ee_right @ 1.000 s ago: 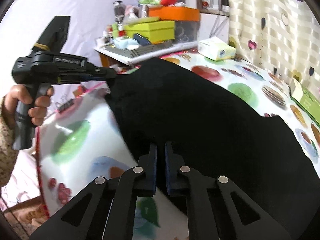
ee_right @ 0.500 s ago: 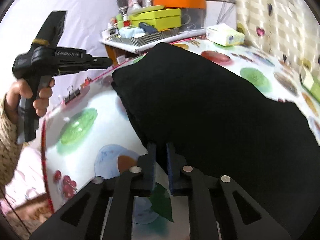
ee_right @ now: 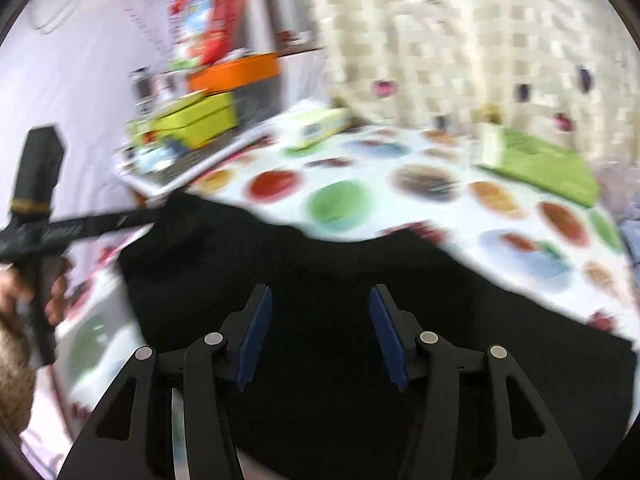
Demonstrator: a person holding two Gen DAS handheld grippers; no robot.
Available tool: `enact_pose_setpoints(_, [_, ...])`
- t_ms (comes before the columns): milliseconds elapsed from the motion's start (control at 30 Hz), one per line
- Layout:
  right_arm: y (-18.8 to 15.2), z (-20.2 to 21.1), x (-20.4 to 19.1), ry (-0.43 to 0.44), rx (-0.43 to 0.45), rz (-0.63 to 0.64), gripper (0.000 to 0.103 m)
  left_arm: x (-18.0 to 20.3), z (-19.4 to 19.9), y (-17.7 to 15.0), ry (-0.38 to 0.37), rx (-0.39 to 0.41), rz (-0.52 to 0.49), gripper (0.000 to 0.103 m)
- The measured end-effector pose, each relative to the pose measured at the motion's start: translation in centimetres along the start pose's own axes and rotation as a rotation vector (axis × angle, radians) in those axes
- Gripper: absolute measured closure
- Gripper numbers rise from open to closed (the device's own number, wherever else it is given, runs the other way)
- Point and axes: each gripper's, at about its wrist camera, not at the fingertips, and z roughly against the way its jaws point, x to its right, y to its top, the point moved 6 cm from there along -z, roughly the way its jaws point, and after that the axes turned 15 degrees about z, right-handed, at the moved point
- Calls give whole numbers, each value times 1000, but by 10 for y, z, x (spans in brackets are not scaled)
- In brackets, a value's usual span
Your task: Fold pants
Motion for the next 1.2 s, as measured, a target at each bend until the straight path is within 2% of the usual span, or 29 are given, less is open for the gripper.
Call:
enact_pose_setpoints(67, [3,-8,25,-48,-17,-14,51,11,-15,-2,-26,-37,-9,50])
enact_pose_setpoints(133, [7,-21,49,-101,-43,-29,51,17,-29,-1,-21,-44,-23,50])
enact_pose_setpoints(267, [12,-54,76,-65,-97,-73,51,19,-49,0,-11,-76,-37,50])
enact_pose_setpoints(333, [15,-70,85,-58,-121,-79,51,15,-55,-1,20,-77,-41,50])
enact_pose_setpoints(467, [16,-87,76,19,-151,-52,51,4,-59,-5,63,-86,-54,50])
enact_pose_setpoints(667, [15,-104,66,38,-201,-13,51,0,-64,-12,86,-93,-71,50])
enact_pose_setpoints(700, [13,-107,64,37,-206,-3,56,0,-64,-13,91,-91,-77,50])
enact_pose_setpoints(767, [12,-109,66,7,-205,5,74,0,-66,-14,95,-89,-87,50])
enact_pose_setpoints(833, [13,-111,66,0,-206,22,80,-1,-66,-14,83,-88,-89,50])
enact_pose_setpoints(933, [16,-116,64,-42,-206,76,80,-3,-65,-13,64,-92,-77,50])
enact_pose_setpoints(1033, [17,-117,70,-38,-204,24,80,-3,-65,-17,64,-84,-101,50])
enact_pose_setpoints(1133, [18,-117,71,-40,-202,23,80,-1,-63,-22,76,-79,-152,50])
enact_pose_setpoints(1200, [18,-117,71,-29,-203,8,79,-2,-64,-19,68,-83,-129,50])
